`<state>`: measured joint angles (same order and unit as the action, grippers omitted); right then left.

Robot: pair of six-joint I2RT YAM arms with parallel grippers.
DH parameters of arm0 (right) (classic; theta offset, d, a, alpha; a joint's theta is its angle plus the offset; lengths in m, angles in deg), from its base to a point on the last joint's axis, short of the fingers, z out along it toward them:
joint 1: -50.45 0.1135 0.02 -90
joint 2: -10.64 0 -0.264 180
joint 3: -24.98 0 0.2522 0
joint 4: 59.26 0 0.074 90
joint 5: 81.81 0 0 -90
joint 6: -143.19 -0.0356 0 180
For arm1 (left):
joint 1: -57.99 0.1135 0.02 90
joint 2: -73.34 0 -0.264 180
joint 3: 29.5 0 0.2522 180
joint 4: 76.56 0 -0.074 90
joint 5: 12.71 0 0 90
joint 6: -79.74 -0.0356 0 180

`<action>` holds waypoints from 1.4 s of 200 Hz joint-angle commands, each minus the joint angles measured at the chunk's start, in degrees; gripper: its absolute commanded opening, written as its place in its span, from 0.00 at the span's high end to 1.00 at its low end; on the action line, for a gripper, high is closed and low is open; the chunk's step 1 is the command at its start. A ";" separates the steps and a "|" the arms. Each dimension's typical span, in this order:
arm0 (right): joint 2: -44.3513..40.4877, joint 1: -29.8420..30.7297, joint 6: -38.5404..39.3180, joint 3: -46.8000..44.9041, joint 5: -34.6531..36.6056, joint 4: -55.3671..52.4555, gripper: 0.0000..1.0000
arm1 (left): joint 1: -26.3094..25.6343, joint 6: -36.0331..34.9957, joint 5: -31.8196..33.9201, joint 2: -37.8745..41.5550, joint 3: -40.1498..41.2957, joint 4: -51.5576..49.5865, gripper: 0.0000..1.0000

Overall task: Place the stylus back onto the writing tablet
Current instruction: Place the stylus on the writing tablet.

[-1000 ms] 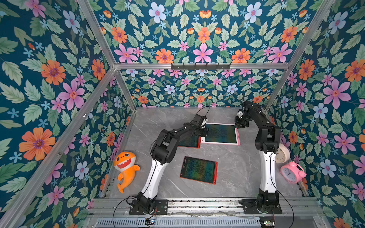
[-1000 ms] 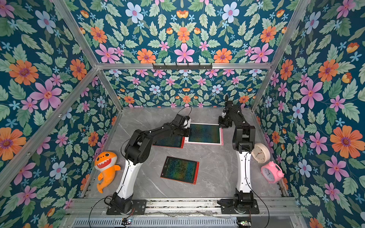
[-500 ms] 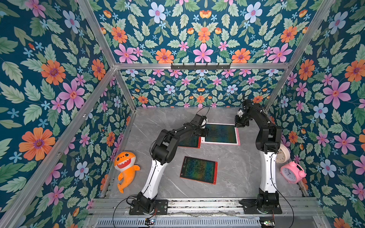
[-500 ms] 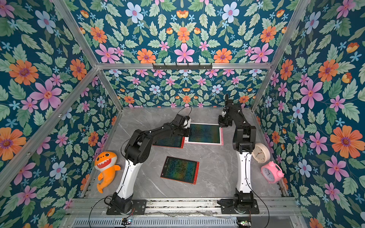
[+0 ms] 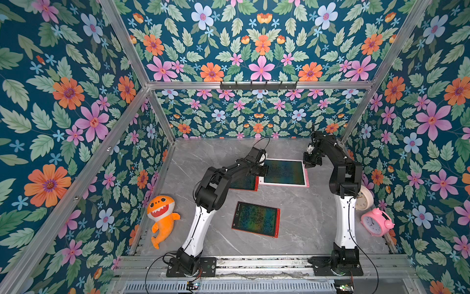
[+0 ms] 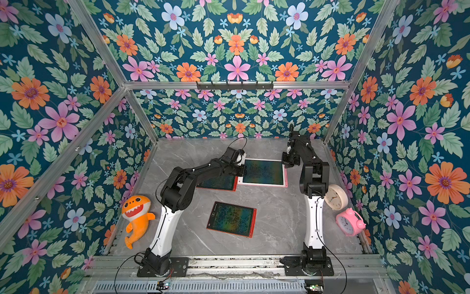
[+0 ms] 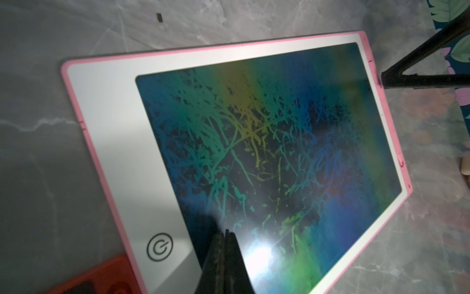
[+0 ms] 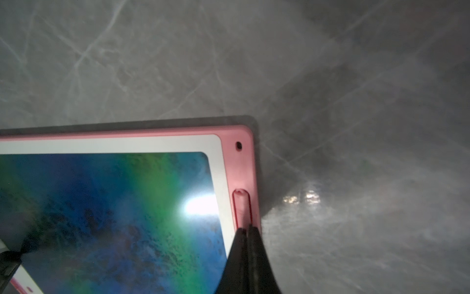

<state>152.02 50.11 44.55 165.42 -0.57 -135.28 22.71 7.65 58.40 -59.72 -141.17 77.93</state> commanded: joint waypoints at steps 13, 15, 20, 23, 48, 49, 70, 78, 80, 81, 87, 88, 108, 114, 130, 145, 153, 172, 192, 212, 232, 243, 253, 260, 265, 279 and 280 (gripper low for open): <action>1.92 -0.01 0.47 -0.80 1.24 -2.93 1.00 | -0.04 -0.54 3.19 -1.56 0.79 -11.60 1.00; 2.02 -0.01 0.54 -0.92 1.32 -2.95 1.00 | 0.02 -0.58 3.17 -1.61 0.79 -11.62 1.00; 2.21 -0.01 0.49 -1.31 1.40 -2.91 1.00 | -0.04 -0.59 3.17 -1.59 0.79 -11.63 1.00; 2.15 0.01 0.50 -1.60 1.43 -2.89 1.00 | 0.02 -0.60 3.24 -1.59 0.79 -11.63 1.00; 1.96 -0.01 -0.04 -4.65 3.66 -2.23 1.00 | -0.03 -0.60 3.16 -1.64 0.79 -11.63 1.00; 1.96 0.03 -0.05 -4.71 3.74 -2.24 1.00 | 0.01 -0.55 3.16 -1.62 0.79 -11.63 1.00; 1.27 0.24 -0.14 -7.15 5.93 -1.56 1.00 | -0.04 -0.57 3.03 -1.76 0.72 -11.63 1.00; 0.88 0.33 -0.31 -7.90 6.58 -1.41 1.00 | -0.04 -0.56 3.06 -1.85 0.70 -11.63 1.00; 0.73 0.34 -0.27 -8.12 6.72 -1.14 1.00 | -0.04 -0.57 3.03 -1.86 0.70 -11.65 1.00; 0.65 0.34 -0.25 -8.20 6.77 -1.04 1.00 | -0.04 -0.58 3.01 -1.86 0.70 -11.64 1.00; 0.27 0.34 -0.32 -8.76 7.06 -0.56 1.00 | 0.00 -0.58 3.01 -1.79 0.66 -11.63 1.00; 0.24 0.34 -0.32 -8.79 7.12 -0.49 1.00 | -0.02 -0.59 3.04 -1.82 0.68 -11.63 1.00; -0.67 0.43 -0.64 -9.43 5.04 0.21 1.00 | 0.01 -0.52 3.09 -1.83 0.76 -11.54 1.00; -1.45 0.43 -0.96 -10.17 4.09 1.04 1.00 | -0.04 -0.66 3.14 -1.91 0.79 -11.56 1.00; -5.19 0.43 -2.46 -13.56 1.41 4.16 1.00 | -0.04 -0.68 3.18 -2.01 0.88 -11.54 1.00; -9.57 0.43 -4.10 -17.78 -0.26 8.04 1.00 | -0.02 -0.67 3.19 -1.90 1.05 -11.48 1.00; -11.30 0.43 -4.55 -19.07 -0.11 8.99 1.00 | -0.02 -0.68 3.16 -1.91 1.04 -11.52 1.00; -15.06 0.43 -4.97 -21.65 0.44 10.24 1.00 | 0.00 -0.77 3.16 -1.82 1.05 -11.37 1.00; -17.15 0.43 -4.82 -23.40 0.50 10.17 1.00 | 0.00 -0.77 3.11 -1.86 1.12 -11.44 1.00; -17.53 0.47 -4.52 -24.72 0.49 10.16 1.00 | 0.00 -0.76 2.96 -1.95 1.05 -11.37 1.00; -16.96 0.43 -4.45 -25.61 0.03 10.48 1.00 | 0.00 -0.77 2.96 -2.03 1.14 -11.38 1.00; -16.55 0.51 -4.39 -25.73 -0.53 10.38 1.00 | -0.02 -0.76 2.90 -2.15 1.09 -11.38 1.00; -16.16 0.59 -4.36 -25.62 -0.52 10.21 1.00 | 0.00 -0.77 2.92 -2.20 1.09 -11.43 1.00; -15.86 0.69 -4.32 -25.46 -0.48 9.97 1.00 | -0.04 -0.77 2.93 -2.25 1.14 -11.41 1.00; -15.70 0.68 -4.21 -25.30 -0.45 9.80 1.00 | 0.02 -0.77 2.91 -2.24 1.14 -11.50 1.00; -14.98 0.86 -4.03 -24.85 -0.17 9.15 1.00 | -0.04 -0.77 2.91 -2.25 1.10 -11.46 1.00; -14.90 0.86 -4.02 -24.83 -0.15 9.12 1.00 | -0.04 -0.77 2.95 -2.23 1.12 -11.46 1.00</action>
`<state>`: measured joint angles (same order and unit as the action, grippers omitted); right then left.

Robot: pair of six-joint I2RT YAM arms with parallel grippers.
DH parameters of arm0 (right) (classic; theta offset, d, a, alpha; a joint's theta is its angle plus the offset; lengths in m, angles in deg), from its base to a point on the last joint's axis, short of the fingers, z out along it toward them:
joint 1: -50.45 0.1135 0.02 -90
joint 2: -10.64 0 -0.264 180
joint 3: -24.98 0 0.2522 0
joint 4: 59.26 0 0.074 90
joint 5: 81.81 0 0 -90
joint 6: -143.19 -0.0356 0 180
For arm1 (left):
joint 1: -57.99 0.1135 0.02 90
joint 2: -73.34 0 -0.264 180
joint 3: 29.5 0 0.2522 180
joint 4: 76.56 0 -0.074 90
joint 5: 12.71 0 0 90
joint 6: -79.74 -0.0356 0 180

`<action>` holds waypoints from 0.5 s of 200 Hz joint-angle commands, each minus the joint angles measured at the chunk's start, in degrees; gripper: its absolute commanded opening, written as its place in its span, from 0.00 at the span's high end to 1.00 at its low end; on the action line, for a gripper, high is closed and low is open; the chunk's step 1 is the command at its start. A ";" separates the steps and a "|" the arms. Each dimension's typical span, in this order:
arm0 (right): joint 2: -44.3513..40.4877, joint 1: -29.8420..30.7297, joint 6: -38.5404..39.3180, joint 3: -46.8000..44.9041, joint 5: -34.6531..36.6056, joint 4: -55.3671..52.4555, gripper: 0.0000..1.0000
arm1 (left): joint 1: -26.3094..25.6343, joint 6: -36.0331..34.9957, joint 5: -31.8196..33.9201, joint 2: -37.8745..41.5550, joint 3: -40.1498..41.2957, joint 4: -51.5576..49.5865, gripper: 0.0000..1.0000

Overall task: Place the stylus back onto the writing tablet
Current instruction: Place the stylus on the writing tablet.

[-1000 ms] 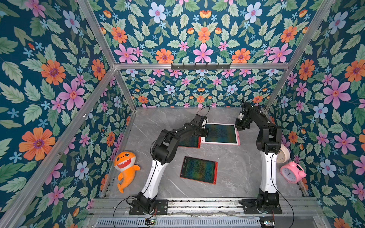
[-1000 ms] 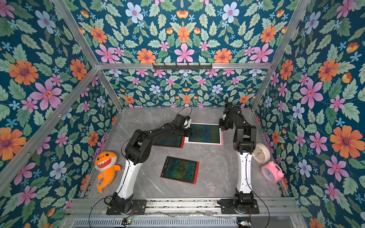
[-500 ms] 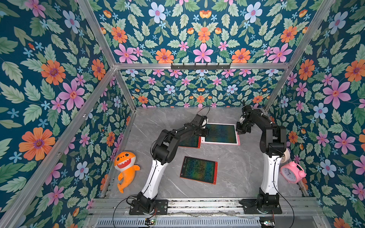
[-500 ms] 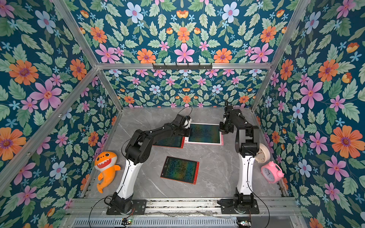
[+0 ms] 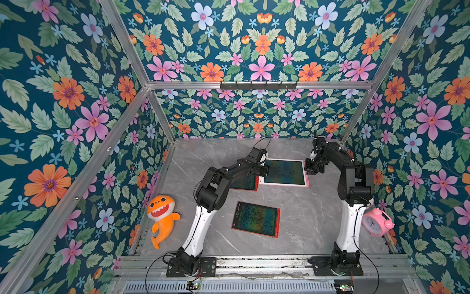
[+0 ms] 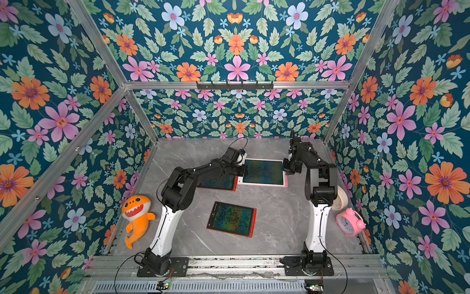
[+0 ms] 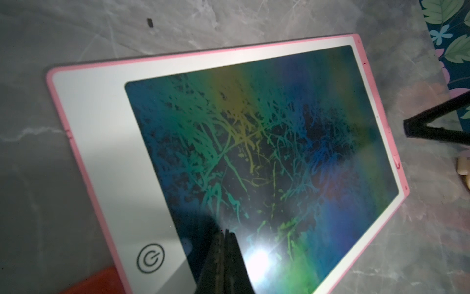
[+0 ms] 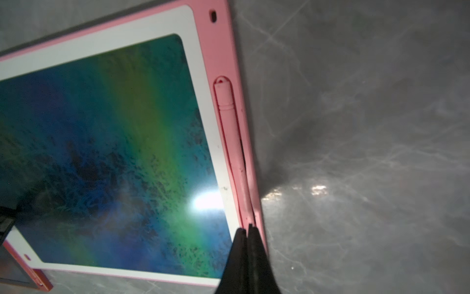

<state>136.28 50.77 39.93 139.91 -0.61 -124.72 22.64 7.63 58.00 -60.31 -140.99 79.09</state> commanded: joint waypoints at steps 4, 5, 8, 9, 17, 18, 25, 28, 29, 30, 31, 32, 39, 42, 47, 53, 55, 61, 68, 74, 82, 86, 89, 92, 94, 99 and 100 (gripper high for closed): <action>1.01 0.21 0.56 0.90 0.12 -1.70 1.00 | 0.03 -0.75 3.30 -1.77 0.88 -12.62 1.00; 1.10 0.21 0.62 0.98 0.20 -1.76 1.00 | 0.02 -0.75 3.38 -1.74 0.92 -12.62 1.00; 1.26 0.21 0.68 1.12 0.30 -2.03 1.00 | 0.09 -0.75 3.39 -1.67 0.94 -12.61 1.00; 1.35 0.25 0.68 1.17 0.37 -2.06 1.00 | 0.05 -0.75 3.43 -1.69 0.91 -12.61 1.00; 1.80 0.25 0.79 1.53 0.69 -2.59 1.00 | 0.02 -0.74 3.40 -1.73 0.89 -12.62 1.00; 1.89 0.28 0.78 1.60 0.70 -2.65 1.00 | 0.02 -0.75 3.43 -1.72 0.88 -12.62 1.00; 2.21 0.39 0.99 1.67 0.92 -2.92 1.00 | 0.07 -0.75 3.41 -1.75 0.90 -12.62 1.00; 2.38 0.50 1.03 1.74 1.26 -3.03 1.00 | 0.03 -0.75 3.44 -1.76 0.88 -12.61 1.00; 2.39 0.53 1.08 1.79 1.38 -3.08 1.00 | 0.07 -0.75 3.41 -1.73 0.88 -12.61 1.00; 2.45 0.59 1.06 1.82 1.53 -3.16 1.00 | 0.04 -0.75 3.44 -1.76 0.83 -12.61 1.00; 2.52 0.62 1.05 1.87 1.69 -3.28 1.00 | 0.03 -0.75 3.45 -1.74 0.86 -12.61 1.00; 2.60 0.68 1.04 1.86 1.86 -3.39 1.00 | -0.02 -0.75 3.42 -1.72 0.87 -12.61 1.00; 3.20 0.95 1.04 2.27 3.43 -4.17 1.00 | 0.10 -0.75 3.46 -1.71 0.88 -12.64 1.00; 3.42 1.03 1.12 2.41 3.92 -4.49 1.00 | 0.01 -0.75 3.43 -1.75 0.88 -12.64 1.00; 3.90 1.16 1.09 2.63 4.37 -4.96 1.00 | 0.02 -0.75 3.53 -1.71 0.88 -12.62 1.00; 4.24 1.16 0.98 2.71 4.31 -5.22 1.00 | 0.00 -0.75 3.50 -1.68 0.87 -12.62 1.00; 4.36 1.17 0.91 2.72 4.31 -5.22 1.00 | 0.02 -0.75 3.48 -1.63 0.87 -12.61 1.00; 4.62 1.18 0.68 2.55 4.29 -5.44 1.00 | 0.00 -0.75 3.57 -1.55 0.88 -12.62 1.00; 4.85 1.16 0.45 2.43 4.67 -5.54 1.00 | 0.02 -0.75 3.63 -1.45 0.87 -12.72 1.00; 4.87 1.15 0.18 2.14 4.81 -5.55 1.00 | 0.04 -0.75 3.77 -1.37 0.83 -12.75 1.00; 4.85 1.18 -0.16 1.64 4.60 -5.24 1.00 | 0.03 -0.75 3.99 -1.16 0.88 -12.70 1.00; 4.79 1.18 -0.19 1.44 4.50 -5.04 1.00 | 0.01 -0.82 4.15 -1.03 0.97 -12.72 1.00; 4.86 1.18 -0.19 1.30 4.48 -4.95 1.00 | 0.02 -0.84 4.27 -0.94 0.97 -12.70 1.00; 4.83 1.18 -0.19 1.19 4.41 -4.95 1.00 | 0.02 -0.79 4.41 -0.92 0.97 -12.70 1.00; 4.86 1.13 -0.26 1.15 4.38 -4.93 1.00 | 0.02 -0.83 4.43 -0.79 0.97 -12.70 1.00; 4.87 1.17 -0.33 0.93 4.38 -4.97 1.00 | 0.02 -0.87 4.65 -0.59 0.97 -12.70 1.00; 4.87 1.17 -0.35 0.90 4.39 -4.98 1.00 | 0.02 -0.90 4.76 -0.53 0.97 -12.75 1.00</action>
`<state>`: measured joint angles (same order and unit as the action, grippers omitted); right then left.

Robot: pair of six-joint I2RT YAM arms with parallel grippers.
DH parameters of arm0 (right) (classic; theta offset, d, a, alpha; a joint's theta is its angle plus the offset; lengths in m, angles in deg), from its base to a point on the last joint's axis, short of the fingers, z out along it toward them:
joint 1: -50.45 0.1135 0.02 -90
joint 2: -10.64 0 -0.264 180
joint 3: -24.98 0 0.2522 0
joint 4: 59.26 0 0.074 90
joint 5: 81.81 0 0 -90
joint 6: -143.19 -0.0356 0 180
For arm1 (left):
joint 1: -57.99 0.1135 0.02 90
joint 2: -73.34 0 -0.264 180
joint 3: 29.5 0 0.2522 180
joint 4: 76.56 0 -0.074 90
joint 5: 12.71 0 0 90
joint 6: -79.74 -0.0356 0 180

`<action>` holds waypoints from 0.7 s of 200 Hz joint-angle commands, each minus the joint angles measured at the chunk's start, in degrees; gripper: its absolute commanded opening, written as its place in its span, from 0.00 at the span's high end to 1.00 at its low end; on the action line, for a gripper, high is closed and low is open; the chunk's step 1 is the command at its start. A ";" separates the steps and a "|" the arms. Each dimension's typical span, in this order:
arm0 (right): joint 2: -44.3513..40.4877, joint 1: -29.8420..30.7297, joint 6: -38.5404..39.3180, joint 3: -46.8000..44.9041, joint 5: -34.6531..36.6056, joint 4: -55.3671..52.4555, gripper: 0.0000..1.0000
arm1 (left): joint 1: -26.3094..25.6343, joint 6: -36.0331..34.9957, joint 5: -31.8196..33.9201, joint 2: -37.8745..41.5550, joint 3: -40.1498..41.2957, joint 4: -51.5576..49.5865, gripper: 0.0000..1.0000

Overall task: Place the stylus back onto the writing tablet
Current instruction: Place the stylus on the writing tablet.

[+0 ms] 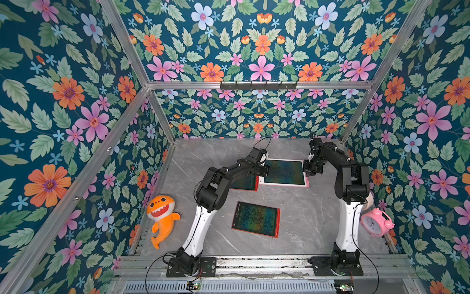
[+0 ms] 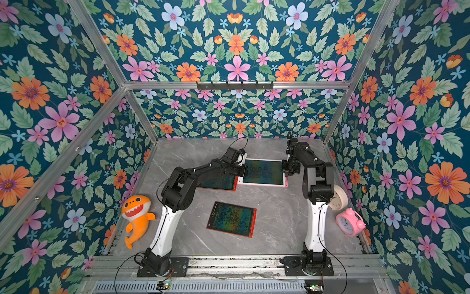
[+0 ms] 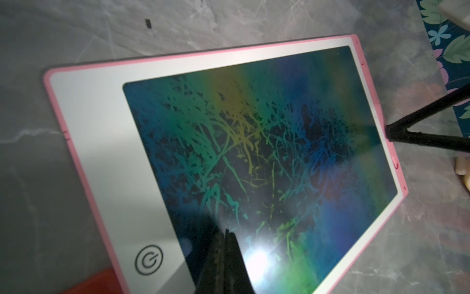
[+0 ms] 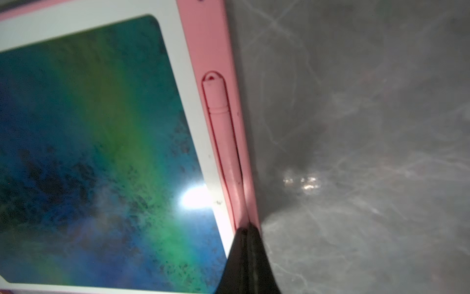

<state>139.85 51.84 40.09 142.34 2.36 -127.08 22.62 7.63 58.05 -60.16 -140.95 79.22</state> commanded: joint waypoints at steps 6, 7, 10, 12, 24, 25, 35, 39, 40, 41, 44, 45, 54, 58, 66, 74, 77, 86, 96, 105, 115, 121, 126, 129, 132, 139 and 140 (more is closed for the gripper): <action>1.32 0.08 -0.57 -1.68 1.43 -2.56 1.00 | 0.14 -0.91 5.07 -0.30 1.01 -12.83 1.00; 1.31 0.05 -0.55 -1.66 1.43 -2.51 1.00 | 0.09 -0.92 5.17 -0.25 1.01 -12.79 1.00; 1.31 0.09 -0.59 -1.72 1.42 -2.42 1.00 | 0.13 -0.90 5.35 0.09 1.09 -12.76 1.00; 1.27 0.10 -0.58 -1.83 1.34 -2.36 1.00 | 0.09 -0.92 5.53 0.25 1.16 -12.68 1.00; 0.72 0.11 -0.45 -2.29 0.78 -1.74 1.00 | 0.11 -1.10 6.70 1.71 1.76 -12.28 1.00; 0.66 0.11 -0.48 -2.36 0.71 -1.66 1.00 | 0.08 -1.14 6.82 1.81 1.82 -12.25 1.00; -0.23 0.11 -0.52 -2.89 -0.11 -0.88 1.00 | 0.13 -1.45 7.78 3.43 2.57 -11.85 1.00; -0.81 0.11 -0.57 -3.07 -0.43 -0.55 1.00 | 0.14 -1.67 8.01 4.14 2.94 -11.58 1.00; -0.89 0.11 -0.59 -3.10 -0.51 -0.49 1.00 | 0.13 -1.74 8.05 4.30 3.12 -11.55 1.00; -1.02 0.06 -0.60 -3.21 -0.60 -0.42 1.00 | 0.13 -1.77 8.07 4.43 3.21 -11.49 1.00; -1.35 0.09 -0.65 -3.34 -0.67 -0.25 1.00 | 0.18 -1.88 8.26 4.92 3.55 -11.26 1.00; -1.52 0.10 -0.67 -3.37 -0.67 -0.21 1.00 | 0.15 -1.97 8.35 5.09 3.64 -11.21 1.00; -2.77 0.11 -0.61 -3.55 -0.26 0.06 1.00 | 0.21 -2.56 9.14 6.45 4.32 -11.41 1.00; -3.47 0.18 -0.69 -3.72 -0.04 0.22 1.00 | 0.20 -2.79 9.50 6.89 4.55 -11.69 1.00; -4.93 0.17 -1.06 -4.34 -0.10 0.70 1.00 | 0.17 -3.04 10.65 7.94 4.91 -12.66 1.00; -6.50 0.13 -1.43 -5.07 -0.24 1.31 1.00 | 0.14 -3.34 11.55 8.90 5.55 -13.25 1.00; -7.04 0.14 -1.46 -5.40 -0.24 1.45 1.00 | 0.22 -3.46 11.81 9.33 5.80 -13.35 1.00; -8.59 0.15 -1.77 -6.29 -0.47 2.04 1.00 | 0.22 -3.65 12.33 10.61 7.13 -13.32 1.00; -9.94 0.17 -2.09 -7.11 -1.13 2.45 1.00 | 0.31 -3.72 12.65 11.58 8.38 -13.07 1.00; -10.65 0.19 -2.14 -7.78 -1.37 2.47 1.00 | 0.39 -3.63 12.50 12.06 9.39 -12.71 1.00; -10.95 0.19 -2.11 -8.05 -1.63 2.39 1.00 | 0.39 -3.45 12.06 12.02 9.92 -12.61 1.00; -10.88 0.19 -2.03 -8.26 -1.65 2.26 1.00 | 0.39 -3.28 11.68 11.82 9.90 -12.48 1.00; -10.90 0.19 -1.93 -8.39 -1.68 2.13 1.00 | 0.39 -3.22 11.34 11.50 9.91 -12.42 1.00; -10.75 0.19 -1.85 -8.52 -1.65 2.04 1.00 | 0.39 -3.09 11.12 11.30 9.88 -12.40 1.00; -10.73 0.19 -1.78 -8.57 -1.65 2.01 1.00 | 0.42 -2.97 10.78 11.12 9.89 -12.33 1.00; -10.61 0.19 -1.67 -8.75 -1.74 1.96 1.00 | 0.40 -2.68 10.22 10.70 9.67 -12.22 1.00; -10.58 0.19 -1.62 -8.75 -1.73 1.95 1.00 | 0.40 -2.64 10.12 10.62 9.60 -12.22 1.00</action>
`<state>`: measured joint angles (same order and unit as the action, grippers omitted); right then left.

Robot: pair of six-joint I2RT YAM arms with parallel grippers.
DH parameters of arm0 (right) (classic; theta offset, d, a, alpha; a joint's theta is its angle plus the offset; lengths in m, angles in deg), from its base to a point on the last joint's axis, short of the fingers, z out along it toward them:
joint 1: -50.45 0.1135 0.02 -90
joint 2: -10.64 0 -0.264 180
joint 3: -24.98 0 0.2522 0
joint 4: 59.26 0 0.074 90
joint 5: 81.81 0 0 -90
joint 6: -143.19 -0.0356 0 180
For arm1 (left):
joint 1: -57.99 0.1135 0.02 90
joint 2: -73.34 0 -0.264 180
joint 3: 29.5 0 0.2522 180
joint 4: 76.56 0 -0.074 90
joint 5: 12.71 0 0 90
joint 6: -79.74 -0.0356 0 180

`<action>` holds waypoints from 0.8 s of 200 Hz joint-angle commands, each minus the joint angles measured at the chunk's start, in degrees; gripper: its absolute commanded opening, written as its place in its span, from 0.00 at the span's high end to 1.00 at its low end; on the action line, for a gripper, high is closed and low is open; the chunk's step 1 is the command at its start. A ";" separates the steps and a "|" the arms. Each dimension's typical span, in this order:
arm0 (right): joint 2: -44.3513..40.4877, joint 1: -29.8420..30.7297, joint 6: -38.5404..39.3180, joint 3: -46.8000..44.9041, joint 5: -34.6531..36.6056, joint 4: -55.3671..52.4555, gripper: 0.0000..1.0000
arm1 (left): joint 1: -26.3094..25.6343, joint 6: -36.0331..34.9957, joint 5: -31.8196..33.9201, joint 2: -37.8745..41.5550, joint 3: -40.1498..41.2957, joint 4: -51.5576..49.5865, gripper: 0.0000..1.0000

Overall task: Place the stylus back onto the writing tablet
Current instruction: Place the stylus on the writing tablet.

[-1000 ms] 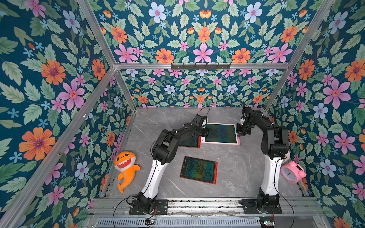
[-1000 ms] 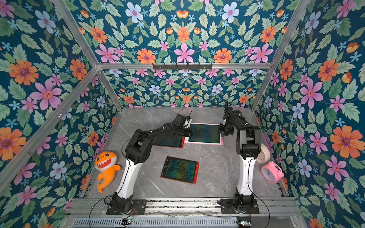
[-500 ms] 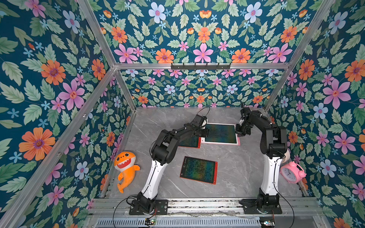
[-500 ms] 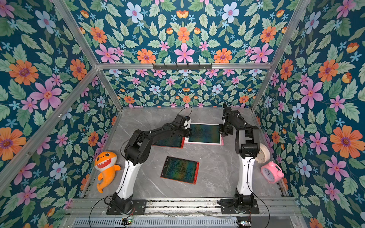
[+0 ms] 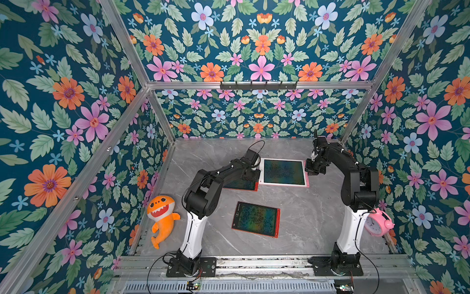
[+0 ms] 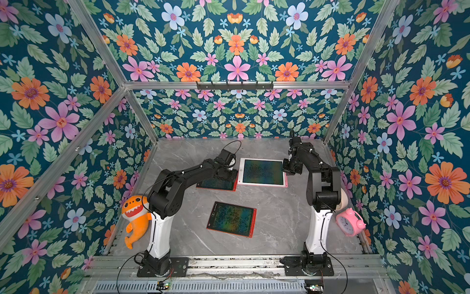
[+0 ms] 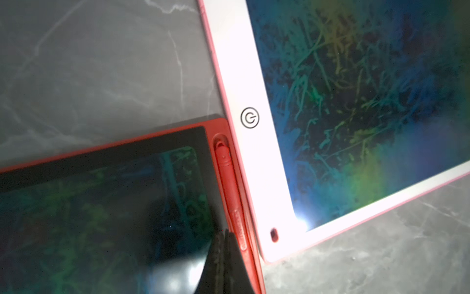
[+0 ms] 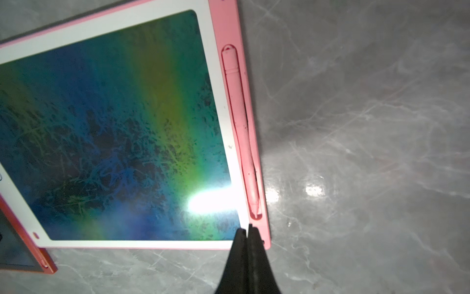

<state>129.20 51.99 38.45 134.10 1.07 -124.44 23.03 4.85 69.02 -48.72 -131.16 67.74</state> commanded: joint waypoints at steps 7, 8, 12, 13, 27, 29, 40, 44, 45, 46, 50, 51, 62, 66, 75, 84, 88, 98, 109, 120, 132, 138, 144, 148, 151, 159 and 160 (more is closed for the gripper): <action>0.22 0.04 0.18 -0.73 -0.44 -0.71 1.00 | 0.00 0.40 -1.45 -1.18 -0.38 -0.51 1.00; 0.24 0.04 0.16 -0.75 -0.44 -0.75 1.00 | -0.01 0.46 -1.55 -1.21 -0.41 -0.45 1.00; 0.36 0.04 0.23 -0.84 -0.44 -0.77 1.00 | -0.02 0.53 -1.87 -1.39 -0.51 -0.31 1.00; 0.40 0.04 0.24 -0.86 -0.44 -0.74 1.00 | -0.02 0.57 -1.94 -1.41 -0.56 -0.30 1.00; 0.96 0.03 0.55 -0.96 -0.44 -0.94 1.00 | -0.02 0.88 -2.74 -1.81 -0.83 0.15 1.00; 1.03 0.04 0.56 -0.96 -0.49 -0.89 1.00 | -0.02 0.88 -2.83 -1.87 -0.80 0.16 1.00; 1.64 0.04 0.67 -0.96 -0.44 -0.95 1.00 | 0.02 0.97 -2.98 -2.10 -0.96 0.30 1.00; 1.82 0.04 0.68 -0.90 -0.46 -0.95 1.00 | -0.03 0.97 -3.03 -2.08 -0.96 0.27 1.00; 1.88 0.04 0.72 -0.84 -0.45 -0.96 1.00 | -0.02 0.97 -3.05 -2.10 -0.96 0.29 1.00; 1.95 0.04 0.75 -0.85 -0.45 -0.96 1.00 | -0.02 0.97 -3.06 -2.12 -0.96 0.30 1.00; 2.14 0.04 0.83 -0.76 -0.49 -0.97 1.00 | -0.01 0.97 -3.15 -2.13 -0.96 0.38 1.00; 2.26 0.04 0.84 -0.73 -0.47 -0.97 1.00 | -0.02 0.97 -3.15 -2.13 -0.96 0.35 1.00; 2.82 0.04 0.91 -0.53 -0.44 -0.92 1.00 | -0.02 0.97 -3.15 -2.09 -0.86 0.56 1.00; 3.10 0.02 0.89 -0.40 -0.45 -0.96 1.00 | -0.02 0.97 -3.22 -2.07 -0.77 0.54 1.00; 3.69 0.04 0.86 -0.02 -0.44 -1.09 1.00 | -0.02 0.97 -3.36 -2.12 -0.73 0.68 1.00; 4.36 0.04 0.98 0.31 -0.35 -1.16 1.00 | -0.02 0.97 -3.56 -2.16 -0.62 0.83 1.00; 4.69 0.04 0.95 0.51 -0.04 -1.25 1.00 | 0.00 0.98 -3.71 -2.20 -0.61 0.87 1.00; 5.67 0.04 1.08 1.28 0.59 -1.75 1.00 | -0.06 0.97 -3.94 -2.30 -0.74 0.99 1.00; 6.89 0.04 1.28 2.21 1.21 -2.43 1.00 | -0.03 0.97 -3.96 -2.37 -0.83 0.98 1.00; 8.14 0.00 1.57 3.22 1.95 -3.22 1.00 | 0.02 1.07 -3.94 -2.35 -0.72 1.01 1.00; 9.01 0.04 1.80 3.56 2.60 -3.74 1.00 | -0.02 1.07 -3.94 -1.99 -0.58 1.08 1.00; 9.12 0.03 1.86 3.46 2.60 -3.68 1.00 | -0.02 1.10 -3.97 -1.68 -0.22 1.32 1.00; 9.09 0.04 1.84 3.28 2.63 -3.54 1.00 | -0.02 1.06 -3.86 -1.24 0.20 1.88 1.00; 9.03 0.04 1.82 3.14 2.63 -3.52 1.00 | -0.02 1.06 -3.79 -0.83 0.56 2.31 1.00; 8.97 0.00 1.82 3.05 2.70 -3.44 1.00 | -0.02 1.07 -3.76 -0.64 0.86 2.59 1.00; 8.37 0.04 1.76 2.47 2.71 -3.16 1.00 | -0.01 0.89 -4.01 0.24 1.59 3.57 1.00; 8.32 0.04 1.75 2.43 2.71 -3.12 1.00 | -0.02 0.89 -4.02 0.37 1.68 3.70 1.00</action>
<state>136.96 51.97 39.56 137.79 1.62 -127.34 23.10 5.99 66.18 -49.77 -130.89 71.68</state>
